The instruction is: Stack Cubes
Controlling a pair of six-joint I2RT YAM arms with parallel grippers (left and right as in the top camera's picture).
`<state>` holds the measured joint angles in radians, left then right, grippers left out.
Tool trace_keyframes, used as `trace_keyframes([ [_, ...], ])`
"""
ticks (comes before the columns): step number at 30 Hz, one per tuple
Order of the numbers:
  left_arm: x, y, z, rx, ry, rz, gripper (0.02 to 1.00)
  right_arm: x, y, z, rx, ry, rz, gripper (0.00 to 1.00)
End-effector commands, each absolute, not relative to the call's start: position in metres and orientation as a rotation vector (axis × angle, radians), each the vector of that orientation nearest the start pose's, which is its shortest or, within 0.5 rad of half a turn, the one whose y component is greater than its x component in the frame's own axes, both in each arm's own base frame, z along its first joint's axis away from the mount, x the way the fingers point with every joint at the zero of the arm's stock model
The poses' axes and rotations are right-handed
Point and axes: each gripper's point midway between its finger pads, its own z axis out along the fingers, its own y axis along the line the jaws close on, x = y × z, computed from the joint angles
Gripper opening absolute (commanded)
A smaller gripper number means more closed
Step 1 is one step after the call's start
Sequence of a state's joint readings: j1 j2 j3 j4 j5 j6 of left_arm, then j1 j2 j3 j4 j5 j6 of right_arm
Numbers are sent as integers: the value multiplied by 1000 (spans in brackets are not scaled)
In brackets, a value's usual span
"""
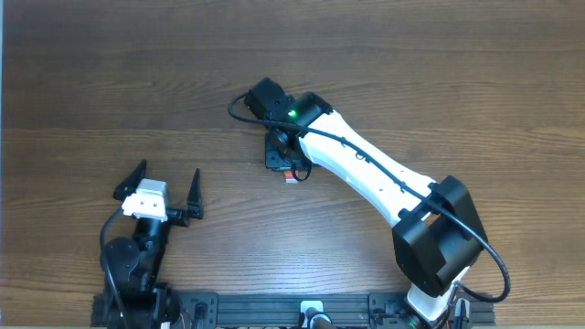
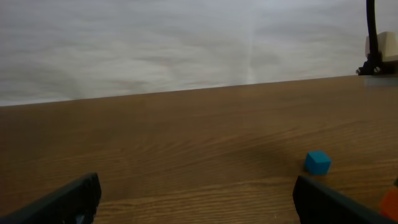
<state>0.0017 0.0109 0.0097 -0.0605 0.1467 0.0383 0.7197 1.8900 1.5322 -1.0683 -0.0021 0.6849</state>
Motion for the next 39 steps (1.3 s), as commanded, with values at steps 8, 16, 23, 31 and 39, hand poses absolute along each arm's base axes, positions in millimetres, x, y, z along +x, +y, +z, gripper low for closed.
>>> trace_keyframes([
  [8,245,-25,159,157,1628,-82,1000,292,253,84,-21,3042,123,12],
  [16,245,-25,159,157,1628,-82,1000,294,252,83,-21,3038,108,12],
  [23,245,-25,159,157,1628,-83,1000,294,251,79,-22,3041,95,12],
  [31,245,-25,159,157,1628,-82,998,295,252,79,-22,3037,95,9],
  [39,245,-25,159,157,1628,-83,1000,295,252,79,-22,3039,93,9],
])
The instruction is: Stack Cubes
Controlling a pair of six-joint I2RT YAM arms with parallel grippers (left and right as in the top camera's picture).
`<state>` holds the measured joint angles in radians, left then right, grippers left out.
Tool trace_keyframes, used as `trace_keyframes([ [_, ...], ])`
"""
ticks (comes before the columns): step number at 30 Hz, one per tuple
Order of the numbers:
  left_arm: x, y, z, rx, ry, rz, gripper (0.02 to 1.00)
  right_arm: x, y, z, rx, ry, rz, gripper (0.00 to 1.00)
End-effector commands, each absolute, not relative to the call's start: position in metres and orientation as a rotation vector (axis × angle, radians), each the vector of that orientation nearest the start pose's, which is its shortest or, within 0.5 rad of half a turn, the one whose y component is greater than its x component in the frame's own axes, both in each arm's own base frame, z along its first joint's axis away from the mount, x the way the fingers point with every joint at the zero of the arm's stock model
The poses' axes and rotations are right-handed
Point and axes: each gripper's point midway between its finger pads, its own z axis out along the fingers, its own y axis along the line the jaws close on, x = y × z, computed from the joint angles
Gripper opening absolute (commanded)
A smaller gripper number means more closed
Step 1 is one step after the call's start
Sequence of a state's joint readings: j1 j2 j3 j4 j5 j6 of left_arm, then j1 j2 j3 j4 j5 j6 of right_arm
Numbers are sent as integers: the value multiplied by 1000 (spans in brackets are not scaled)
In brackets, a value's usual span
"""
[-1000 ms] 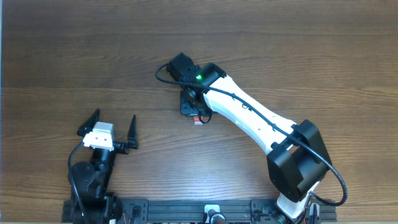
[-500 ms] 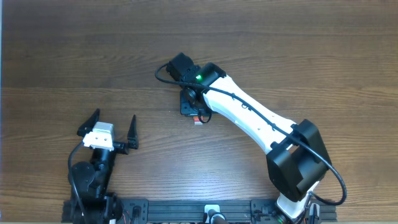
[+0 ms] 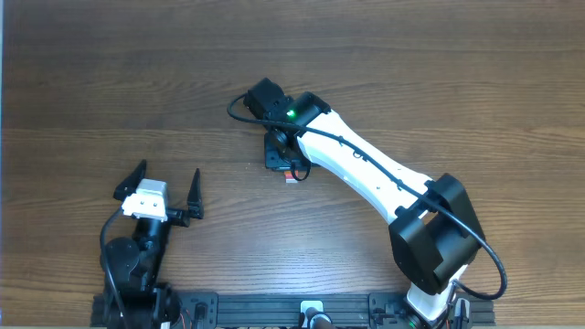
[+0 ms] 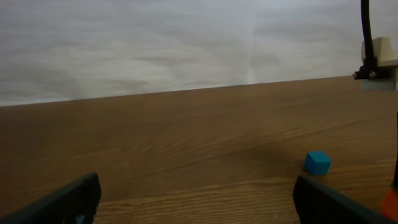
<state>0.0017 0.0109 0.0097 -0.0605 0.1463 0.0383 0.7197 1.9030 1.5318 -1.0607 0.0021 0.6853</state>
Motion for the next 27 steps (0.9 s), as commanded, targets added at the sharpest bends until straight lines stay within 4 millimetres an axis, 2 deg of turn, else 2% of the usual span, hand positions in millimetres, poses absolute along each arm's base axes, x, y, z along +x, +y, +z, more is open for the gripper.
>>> trace_keyframes([
  [1,245,-25,159,157,1628,-82,1000,295,252,79,-22,3039,93,12],
  [20,245,-25,159,157,1628,-83,1000,294,252,73,-22,3051,78,14],
  [25,245,-25,159,157,1628,-82,998,294,252,73,-24,3051,78,167],
  [26,245,-25,159,157,1629,-83,1000,293,252,73,-24,3052,79,240],
  [27,245,-25,159,157,1628,-83,1000,294,252,73,-24,3051,78,358],
])
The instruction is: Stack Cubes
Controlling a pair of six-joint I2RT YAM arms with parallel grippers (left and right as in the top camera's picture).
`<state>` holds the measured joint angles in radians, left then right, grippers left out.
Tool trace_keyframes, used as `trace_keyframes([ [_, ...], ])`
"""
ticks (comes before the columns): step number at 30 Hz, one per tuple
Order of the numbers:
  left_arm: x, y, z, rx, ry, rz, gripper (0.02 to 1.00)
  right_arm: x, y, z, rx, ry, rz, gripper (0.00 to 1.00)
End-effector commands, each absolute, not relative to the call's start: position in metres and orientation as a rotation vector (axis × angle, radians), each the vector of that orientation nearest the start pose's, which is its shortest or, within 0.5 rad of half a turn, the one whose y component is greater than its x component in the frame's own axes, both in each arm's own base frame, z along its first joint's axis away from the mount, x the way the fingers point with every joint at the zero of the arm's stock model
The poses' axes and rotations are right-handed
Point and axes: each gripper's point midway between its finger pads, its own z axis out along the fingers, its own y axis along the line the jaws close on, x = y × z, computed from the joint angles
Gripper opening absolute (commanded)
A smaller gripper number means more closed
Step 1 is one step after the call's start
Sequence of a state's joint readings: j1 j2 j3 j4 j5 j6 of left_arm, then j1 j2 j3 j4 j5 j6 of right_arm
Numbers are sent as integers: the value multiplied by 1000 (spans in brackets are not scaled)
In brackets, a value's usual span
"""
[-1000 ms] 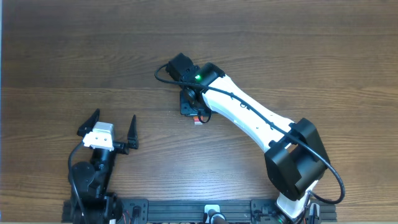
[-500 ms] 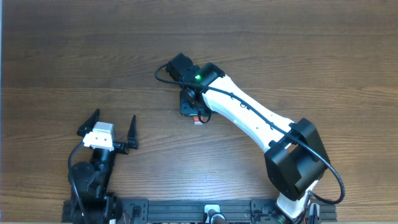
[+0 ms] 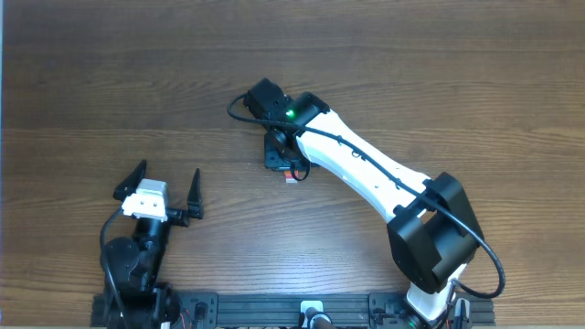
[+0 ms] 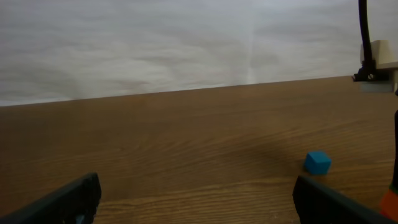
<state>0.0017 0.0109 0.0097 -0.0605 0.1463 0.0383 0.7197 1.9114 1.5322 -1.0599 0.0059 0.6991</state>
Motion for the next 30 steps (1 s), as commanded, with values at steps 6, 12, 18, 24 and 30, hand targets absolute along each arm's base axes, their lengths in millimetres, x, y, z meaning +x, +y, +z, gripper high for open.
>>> trace_keyframes([
  [6,245,-25,159,157,1628,-82,998,293,253,73,-26,3052,78,733],
  [12,245,-25,159,157,1628,-82,998,293,253,73,-25,3051,79,993],
  [18,245,-25,159,157,1628,-82,1000,296,255,77,-23,3043,88,993],
  [24,245,-25,159,157,1628,-83,1000,312,254,117,-44,2979,57,993],
  [30,245,-25,159,157,1628,-82,1000,330,256,148,-50,2922,110,991],
])
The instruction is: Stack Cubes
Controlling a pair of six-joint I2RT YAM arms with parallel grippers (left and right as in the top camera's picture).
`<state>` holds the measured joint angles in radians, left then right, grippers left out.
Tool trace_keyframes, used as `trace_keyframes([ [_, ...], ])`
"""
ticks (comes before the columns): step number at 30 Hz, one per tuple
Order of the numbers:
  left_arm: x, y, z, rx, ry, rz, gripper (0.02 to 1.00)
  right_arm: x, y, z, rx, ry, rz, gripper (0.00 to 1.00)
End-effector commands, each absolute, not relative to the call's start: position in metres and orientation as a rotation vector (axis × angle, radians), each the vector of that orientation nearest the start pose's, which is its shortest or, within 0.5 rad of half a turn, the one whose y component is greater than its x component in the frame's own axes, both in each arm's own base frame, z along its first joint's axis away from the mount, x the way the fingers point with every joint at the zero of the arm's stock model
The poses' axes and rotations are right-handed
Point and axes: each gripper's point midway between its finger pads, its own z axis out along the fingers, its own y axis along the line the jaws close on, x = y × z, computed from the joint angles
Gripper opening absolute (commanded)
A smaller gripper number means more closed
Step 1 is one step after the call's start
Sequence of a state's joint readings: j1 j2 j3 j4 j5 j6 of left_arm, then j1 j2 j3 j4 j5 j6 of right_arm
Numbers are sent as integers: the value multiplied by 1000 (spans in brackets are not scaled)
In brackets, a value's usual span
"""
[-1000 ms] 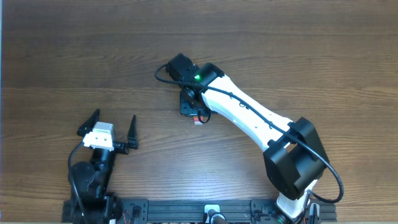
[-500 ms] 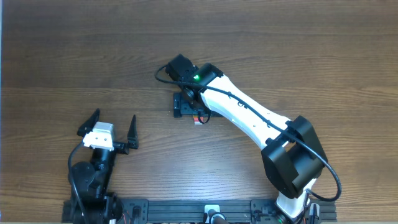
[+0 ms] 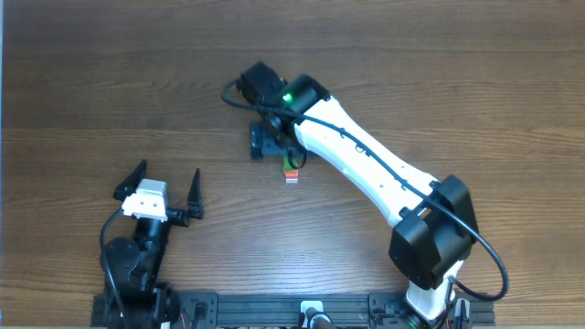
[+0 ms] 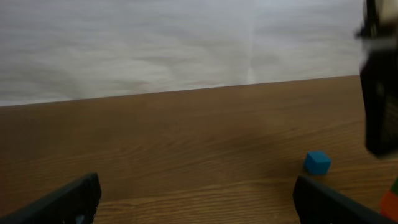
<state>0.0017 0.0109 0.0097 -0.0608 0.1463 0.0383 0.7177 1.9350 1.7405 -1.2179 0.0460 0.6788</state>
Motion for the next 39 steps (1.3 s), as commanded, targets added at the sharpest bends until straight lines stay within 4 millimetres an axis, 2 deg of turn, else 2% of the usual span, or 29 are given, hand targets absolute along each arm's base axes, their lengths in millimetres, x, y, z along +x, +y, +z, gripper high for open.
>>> trace_keyframes([
  [1,245,-25,159,157,1628,-83,1000,334,253,148,-36,2919,111,991],
  [4,245,-25,159,157,1628,-82,1000,343,247,143,-22,2921,107,991],
  [7,245,-25,159,157,1628,-83,1000,354,245,129,-16,2928,95,993],
  [11,245,-25,159,157,1628,-82,1000,372,248,105,-34,2951,64,993],
  [16,245,-25,159,157,1628,-83,1000,386,252,86,-50,2977,35,993],
  [29,245,-25,159,157,1628,-82,1000,398,251,32,-32,3068,-18,993],
  [33,245,-25,159,157,1628,-82,1000,404,250,24,-21,3068,-3,993],
  [39,245,-25,159,157,1628,-83,1000,409,248,24,-22,3057,6,991],
])
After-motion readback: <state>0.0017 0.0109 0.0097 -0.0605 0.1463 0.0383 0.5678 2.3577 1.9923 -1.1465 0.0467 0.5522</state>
